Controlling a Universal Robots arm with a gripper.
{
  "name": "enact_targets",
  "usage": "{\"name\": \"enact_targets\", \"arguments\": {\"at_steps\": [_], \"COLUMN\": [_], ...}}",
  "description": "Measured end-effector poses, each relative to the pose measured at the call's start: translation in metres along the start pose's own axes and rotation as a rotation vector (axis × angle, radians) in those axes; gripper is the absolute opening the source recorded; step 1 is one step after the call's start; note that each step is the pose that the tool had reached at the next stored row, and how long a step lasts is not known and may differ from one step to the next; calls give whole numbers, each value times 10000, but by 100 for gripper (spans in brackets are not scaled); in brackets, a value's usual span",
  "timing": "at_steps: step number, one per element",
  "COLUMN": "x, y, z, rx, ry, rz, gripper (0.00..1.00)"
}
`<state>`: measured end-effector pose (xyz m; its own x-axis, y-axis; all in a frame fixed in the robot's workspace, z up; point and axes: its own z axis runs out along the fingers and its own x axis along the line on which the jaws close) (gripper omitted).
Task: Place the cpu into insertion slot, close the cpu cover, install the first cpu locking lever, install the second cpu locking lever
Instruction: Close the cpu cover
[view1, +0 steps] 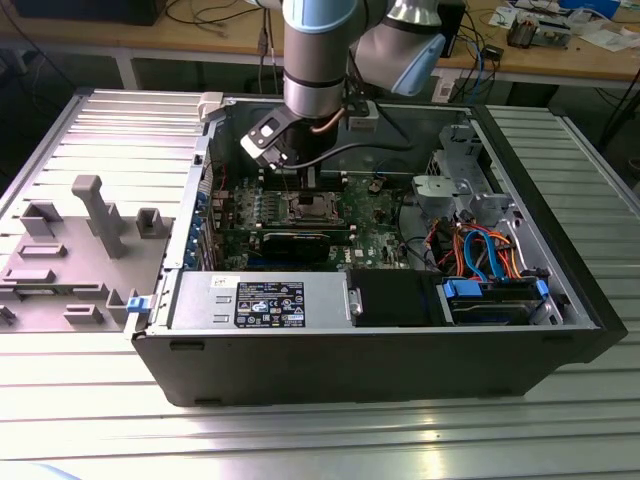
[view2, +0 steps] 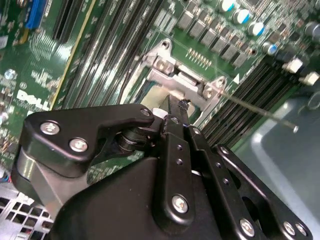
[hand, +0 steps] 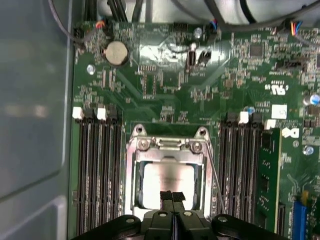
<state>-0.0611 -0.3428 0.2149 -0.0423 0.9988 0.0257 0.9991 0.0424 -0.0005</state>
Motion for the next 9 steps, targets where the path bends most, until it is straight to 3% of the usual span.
{"name": "enact_targets", "arguments": {"at_steps": [9], "x": [1], "y": [-22], "z": [20], "rx": [-1], "ry": [1], "rz": [-2], "gripper": [11]}}
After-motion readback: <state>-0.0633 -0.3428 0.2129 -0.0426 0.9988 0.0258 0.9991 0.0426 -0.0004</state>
